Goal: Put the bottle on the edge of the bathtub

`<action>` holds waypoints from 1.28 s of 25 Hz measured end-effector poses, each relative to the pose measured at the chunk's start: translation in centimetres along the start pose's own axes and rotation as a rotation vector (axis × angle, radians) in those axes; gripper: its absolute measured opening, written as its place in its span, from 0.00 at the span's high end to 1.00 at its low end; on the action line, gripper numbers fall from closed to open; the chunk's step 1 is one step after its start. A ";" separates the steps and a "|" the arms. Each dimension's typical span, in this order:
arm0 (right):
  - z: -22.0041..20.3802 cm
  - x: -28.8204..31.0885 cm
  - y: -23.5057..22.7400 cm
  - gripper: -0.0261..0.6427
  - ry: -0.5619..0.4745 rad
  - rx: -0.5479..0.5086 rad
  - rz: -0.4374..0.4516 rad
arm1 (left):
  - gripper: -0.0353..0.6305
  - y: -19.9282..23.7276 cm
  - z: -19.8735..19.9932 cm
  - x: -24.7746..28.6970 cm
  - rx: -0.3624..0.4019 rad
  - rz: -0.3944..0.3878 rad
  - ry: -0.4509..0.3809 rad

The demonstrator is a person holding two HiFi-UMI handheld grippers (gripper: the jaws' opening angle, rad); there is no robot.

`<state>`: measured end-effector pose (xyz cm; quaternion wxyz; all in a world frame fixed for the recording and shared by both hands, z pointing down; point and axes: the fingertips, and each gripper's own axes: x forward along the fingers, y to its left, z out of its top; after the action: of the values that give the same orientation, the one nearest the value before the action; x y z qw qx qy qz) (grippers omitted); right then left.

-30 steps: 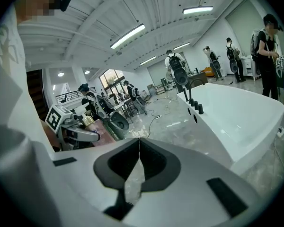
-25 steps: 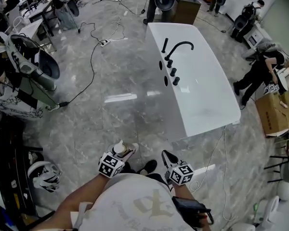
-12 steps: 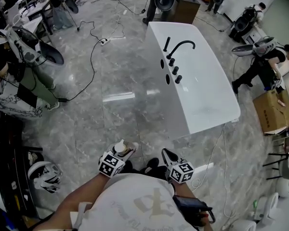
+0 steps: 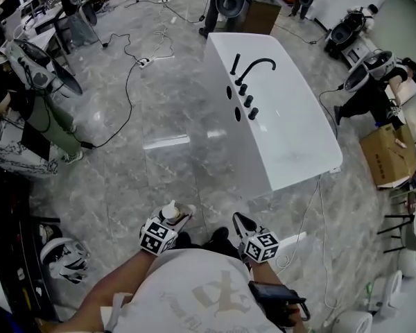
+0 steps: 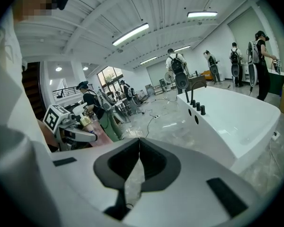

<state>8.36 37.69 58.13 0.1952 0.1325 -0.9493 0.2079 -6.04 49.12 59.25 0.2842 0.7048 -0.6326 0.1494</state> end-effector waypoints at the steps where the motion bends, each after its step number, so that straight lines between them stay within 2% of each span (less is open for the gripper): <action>1: -0.2 0.0 0.0 0.95 -0.002 0.003 -0.004 | 0.62 -0.1 -0.1 0.1 0.005 -0.006 0.002; 9: -1.2 -0.3 -0.1 0.95 0.011 0.025 -0.003 | 0.62 -0.8 -0.3 0.8 0.011 -0.021 0.026; 16: -0.3 -0.1 -2.5 0.95 0.008 0.050 0.007 | 0.62 -1.3 0.9 2.7 0.004 -0.003 0.053; 22: 1.1 -0.7 -6.3 0.95 0.004 0.065 0.024 | 0.62 -2.9 3.6 5.4 0.003 0.010 0.061; 32: 3.3 -0.9 -12.7 0.95 0.004 0.082 0.065 | 0.62 -4.3 7.6 9.9 -0.017 0.075 0.069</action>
<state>12.30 25.24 59.39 0.1847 0.1091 -0.9433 0.2533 -1.47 36.79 58.00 0.3061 0.6724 -0.6498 0.1789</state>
